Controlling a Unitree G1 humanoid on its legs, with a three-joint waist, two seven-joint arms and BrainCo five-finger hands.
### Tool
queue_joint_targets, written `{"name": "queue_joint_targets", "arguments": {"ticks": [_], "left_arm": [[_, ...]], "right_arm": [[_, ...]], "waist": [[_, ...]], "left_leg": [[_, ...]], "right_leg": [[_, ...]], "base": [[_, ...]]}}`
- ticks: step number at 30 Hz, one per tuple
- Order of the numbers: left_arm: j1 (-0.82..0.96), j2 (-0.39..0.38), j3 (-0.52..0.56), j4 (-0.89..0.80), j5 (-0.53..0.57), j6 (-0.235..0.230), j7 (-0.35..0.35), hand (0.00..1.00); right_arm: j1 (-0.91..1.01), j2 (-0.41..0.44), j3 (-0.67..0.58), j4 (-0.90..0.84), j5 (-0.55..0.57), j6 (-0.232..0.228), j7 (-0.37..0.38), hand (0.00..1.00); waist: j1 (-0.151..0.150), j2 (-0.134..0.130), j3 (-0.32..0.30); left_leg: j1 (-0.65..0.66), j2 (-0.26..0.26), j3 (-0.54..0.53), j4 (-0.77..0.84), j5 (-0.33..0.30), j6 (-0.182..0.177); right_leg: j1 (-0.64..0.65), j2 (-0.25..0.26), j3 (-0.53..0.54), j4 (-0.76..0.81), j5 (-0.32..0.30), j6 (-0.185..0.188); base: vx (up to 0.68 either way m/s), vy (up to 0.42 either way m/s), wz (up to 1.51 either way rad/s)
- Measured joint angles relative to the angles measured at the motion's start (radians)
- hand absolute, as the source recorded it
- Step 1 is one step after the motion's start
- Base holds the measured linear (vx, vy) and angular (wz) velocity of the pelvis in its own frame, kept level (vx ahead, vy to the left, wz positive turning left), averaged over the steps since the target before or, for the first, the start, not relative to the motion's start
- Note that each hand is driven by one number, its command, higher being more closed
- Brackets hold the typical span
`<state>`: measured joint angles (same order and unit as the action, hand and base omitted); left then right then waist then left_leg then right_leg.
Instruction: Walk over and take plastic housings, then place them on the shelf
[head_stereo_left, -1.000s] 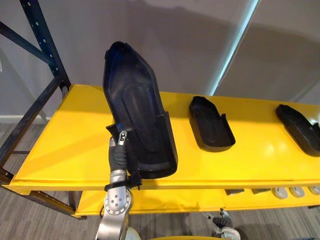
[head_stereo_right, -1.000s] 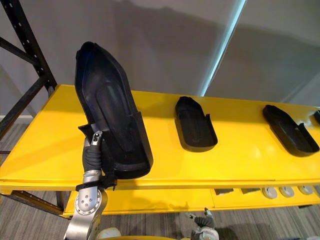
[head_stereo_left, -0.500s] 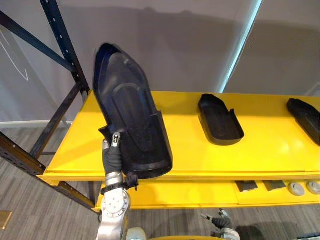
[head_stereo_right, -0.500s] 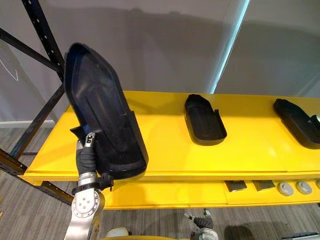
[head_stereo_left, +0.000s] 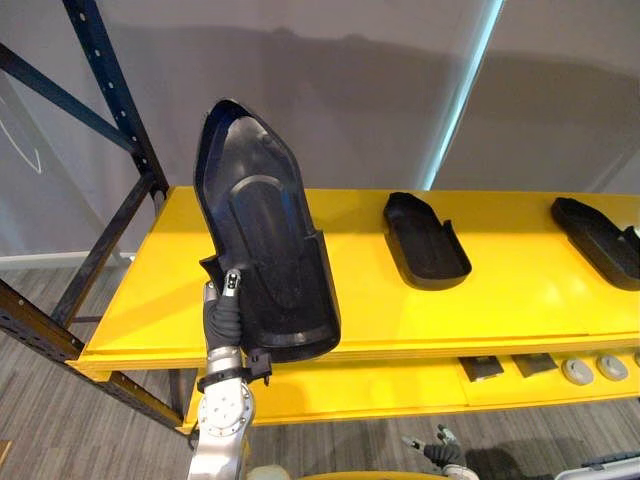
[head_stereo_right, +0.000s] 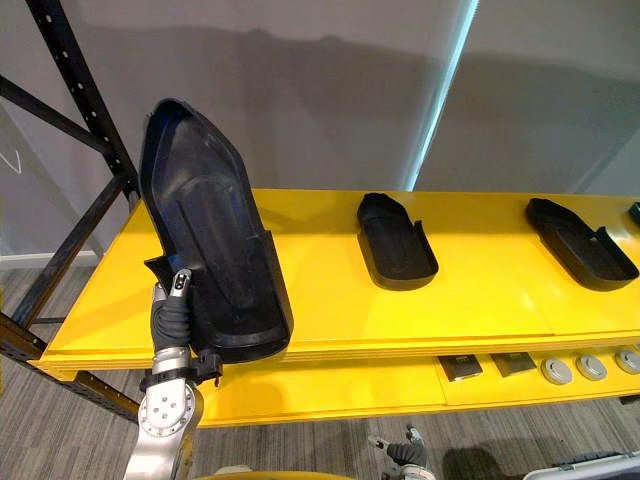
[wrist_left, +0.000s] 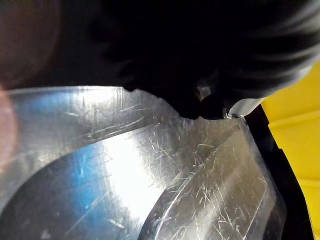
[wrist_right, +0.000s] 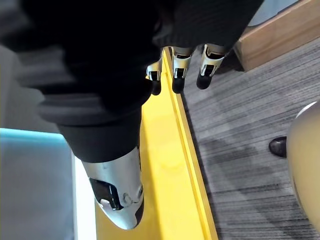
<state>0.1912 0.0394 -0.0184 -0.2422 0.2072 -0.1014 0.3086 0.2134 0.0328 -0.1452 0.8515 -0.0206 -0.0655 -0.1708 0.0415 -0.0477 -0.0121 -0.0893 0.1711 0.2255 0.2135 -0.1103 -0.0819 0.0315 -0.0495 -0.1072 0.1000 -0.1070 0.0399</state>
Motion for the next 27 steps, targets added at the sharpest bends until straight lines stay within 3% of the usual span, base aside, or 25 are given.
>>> {"name": "queue_joint_targets", "arguments": {"ticks": [6,9,15,27], "left_arm": [[-0.117,0.052,0.091,0.136,0.003,0.033,0.014,1.00],[-0.148,0.071,0.145,0.217,0.002,0.055,0.025,1.00],[-0.191,0.130,0.190,0.355,0.002,0.083,0.033,1.00],[-0.295,0.184,0.277,0.556,-0.003,0.107,0.021,1.00]], "right_arm": [[0.007,-0.004,-0.002,0.015,-0.023,0.003,0.016,0.00],[-0.011,-0.017,-0.002,0.031,-0.030,0.004,0.025,0.00],[-0.031,-0.037,-0.005,0.051,-0.036,0.005,0.042,0.00],[-0.058,-0.055,-0.013,0.077,-0.055,0.007,0.057,0.00]], "waist": [[-0.006,0.000,-0.017],[-0.024,0.010,-0.014],[-0.027,0.026,-0.004],[-0.029,0.042,0.009]], "left_leg": [[0.034,-0.006,0.007,-0.086,0.064,-0.009],[0.063,-0.014,0.013,-0.154,0.100,-0.011],[0.094,-0.023,0.025,-0.245,0.149,-0.011],[0.118,-0.048,0.027,-0.309,0.177,-0.001]], "right_leg": [[0.001,0.011,0.008,-0.035,0.028,-0.004],[-0.002,0.013,0.011,-0.037,0.029,-0.004],[-0.019,0.023,0.022,-0.046,0.041,-0.006],[-0.022,0.013,0.041,-0.069,0.057,-0.002]], "base": [[0.03,-0.028,-0.08],[0.00,0.000,0.00],[-0.02,-0.012,-0.05],[-0.01,0.015,-0.02]]}}
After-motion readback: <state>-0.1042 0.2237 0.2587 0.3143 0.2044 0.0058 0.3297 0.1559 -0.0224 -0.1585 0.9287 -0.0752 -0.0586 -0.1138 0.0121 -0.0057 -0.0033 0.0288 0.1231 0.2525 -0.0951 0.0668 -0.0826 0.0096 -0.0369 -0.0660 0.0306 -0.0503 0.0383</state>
